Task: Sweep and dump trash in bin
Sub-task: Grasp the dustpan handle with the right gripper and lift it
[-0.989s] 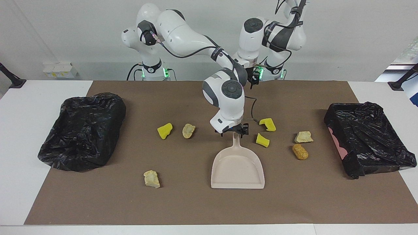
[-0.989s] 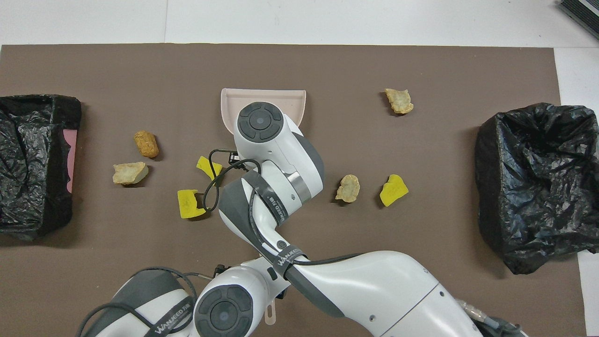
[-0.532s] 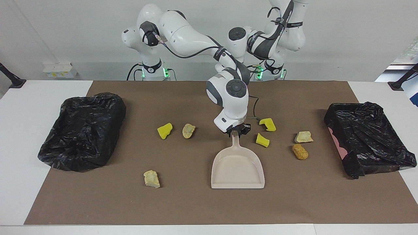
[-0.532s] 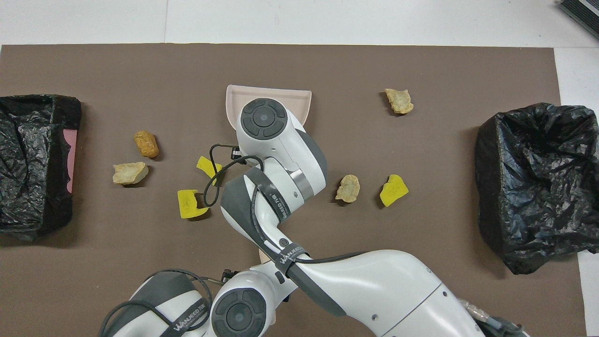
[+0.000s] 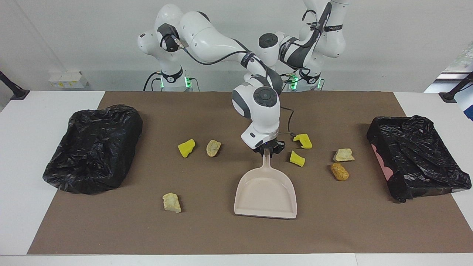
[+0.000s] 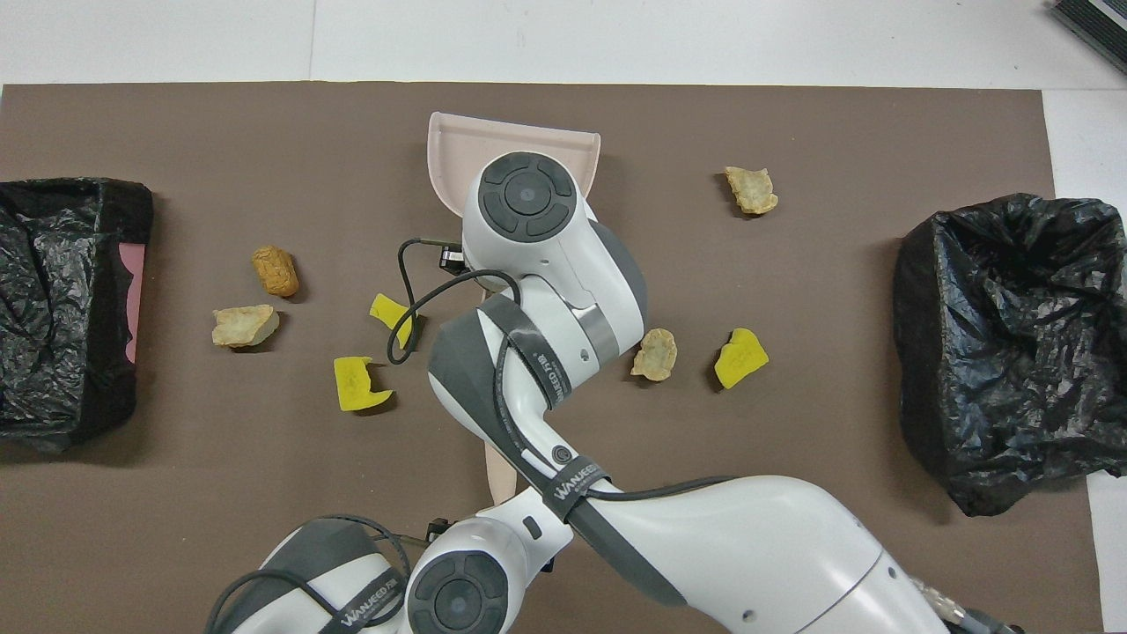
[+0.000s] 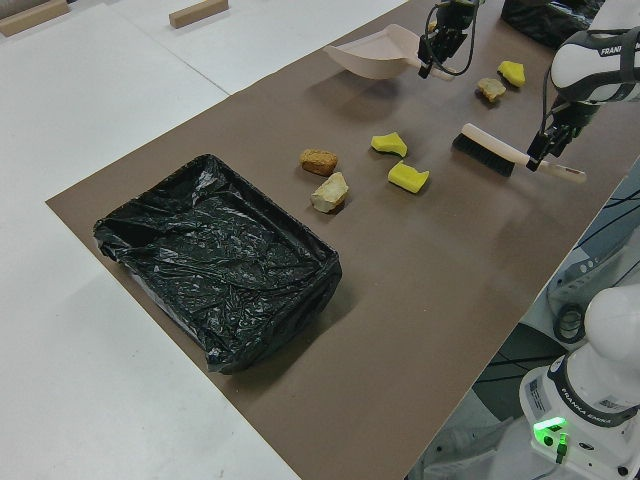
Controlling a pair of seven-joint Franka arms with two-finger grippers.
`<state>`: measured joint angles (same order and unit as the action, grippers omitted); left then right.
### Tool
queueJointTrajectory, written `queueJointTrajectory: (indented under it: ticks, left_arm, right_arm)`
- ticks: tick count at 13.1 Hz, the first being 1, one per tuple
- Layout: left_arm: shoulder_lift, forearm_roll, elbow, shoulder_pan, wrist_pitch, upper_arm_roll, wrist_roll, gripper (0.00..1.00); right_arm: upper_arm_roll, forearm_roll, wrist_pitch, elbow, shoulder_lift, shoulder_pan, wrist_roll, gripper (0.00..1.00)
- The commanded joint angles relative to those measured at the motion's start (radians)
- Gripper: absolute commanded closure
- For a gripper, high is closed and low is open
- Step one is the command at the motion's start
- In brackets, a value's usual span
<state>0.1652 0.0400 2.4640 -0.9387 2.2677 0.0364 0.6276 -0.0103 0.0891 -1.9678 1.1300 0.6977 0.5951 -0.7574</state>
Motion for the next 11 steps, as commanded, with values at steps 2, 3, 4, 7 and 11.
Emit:
queueJointTrajectory:
  ticks: [2,3,4,7,11]
  left_arm:
    - [0.0,0.014,0.024,-0.025,0.026,0.017,0.021,0.41]
    - [0.0,0.014,0.026,-0.025,0.023,0.017,0.02,0.57]
    - [0.004,0.014,0.024,-0.025,0.006,0.019,0.02,0.79]
    - [-0.007,0.009,-0.002,-0.022,-0.04,0.025,0.012,1.0]
    - [0.005,-0.009,-0.132,0.114,-0.179,0.03,0.003,1.0]
  right_arm:
    - [-0.016,0.0,0.059,0.056,-0.087,-0.087,0.149,1.0]
    - [-0.016,0.0,0.097,0.065,-0.107,-0.119,0.235,1.0]
    - [-0.016,0.0,0.143,0.067,-0.124,-0.142,0.313,1.0]
    - [-0.016,-0.003,0.204,0.106,-0.178,-0.201,0.499,1.0]
    - [-0.017,0.007,0.264,0.167,-0.217,-0.213,0.873,1.0]
